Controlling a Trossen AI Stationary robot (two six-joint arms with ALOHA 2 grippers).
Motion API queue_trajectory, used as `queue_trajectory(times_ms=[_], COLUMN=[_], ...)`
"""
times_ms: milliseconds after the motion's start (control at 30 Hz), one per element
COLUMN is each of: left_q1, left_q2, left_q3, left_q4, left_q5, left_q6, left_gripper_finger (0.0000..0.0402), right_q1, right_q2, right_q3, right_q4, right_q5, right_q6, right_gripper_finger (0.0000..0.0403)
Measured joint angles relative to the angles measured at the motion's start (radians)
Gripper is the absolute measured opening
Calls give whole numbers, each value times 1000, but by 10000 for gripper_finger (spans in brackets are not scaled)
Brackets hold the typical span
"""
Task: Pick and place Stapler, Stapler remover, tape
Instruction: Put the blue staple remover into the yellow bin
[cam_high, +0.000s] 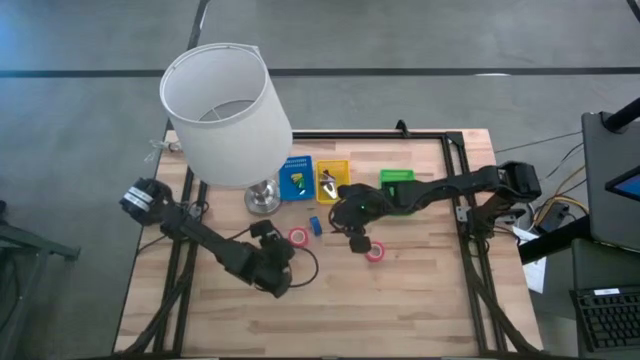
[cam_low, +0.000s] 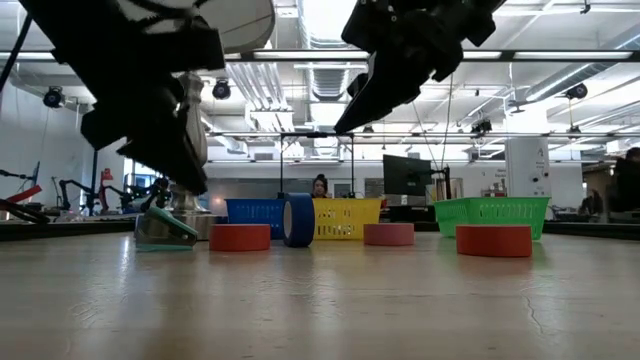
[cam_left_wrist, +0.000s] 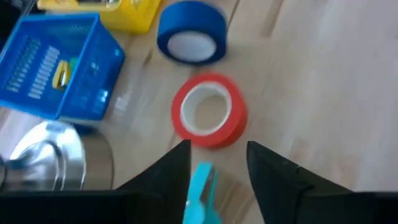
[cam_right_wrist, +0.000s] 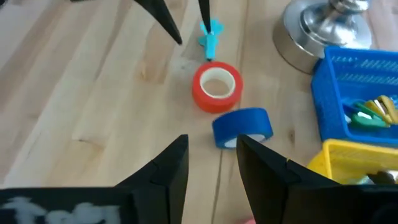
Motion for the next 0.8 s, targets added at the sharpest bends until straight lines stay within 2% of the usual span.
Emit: queue_trajectory(times_ms=[167, 333, 600, 800], left_q1=[20, 44, 94, 108], left_q2=[0, 0, 0, 0], left_q3=[0, -6, -91, -136], left_q4=[-78, -95, -66, 14], left_q5=[63, 117, 177, 231], left_q6=[0, 18, 16, 7], left_gripper_finger=[201, 222, 223, 221], right_q1=[7, 5, 5, 6], right_q2=[0, 3, 24, 25], right_q3=[-2, -3, -4, -4], right_q4=[-2, -2, -5, -5], right_q5=[1, 0, 0, -1], right_q6=[-4, -4, -8, -8], right_gripper_finger=[139, 138, 126, 128])
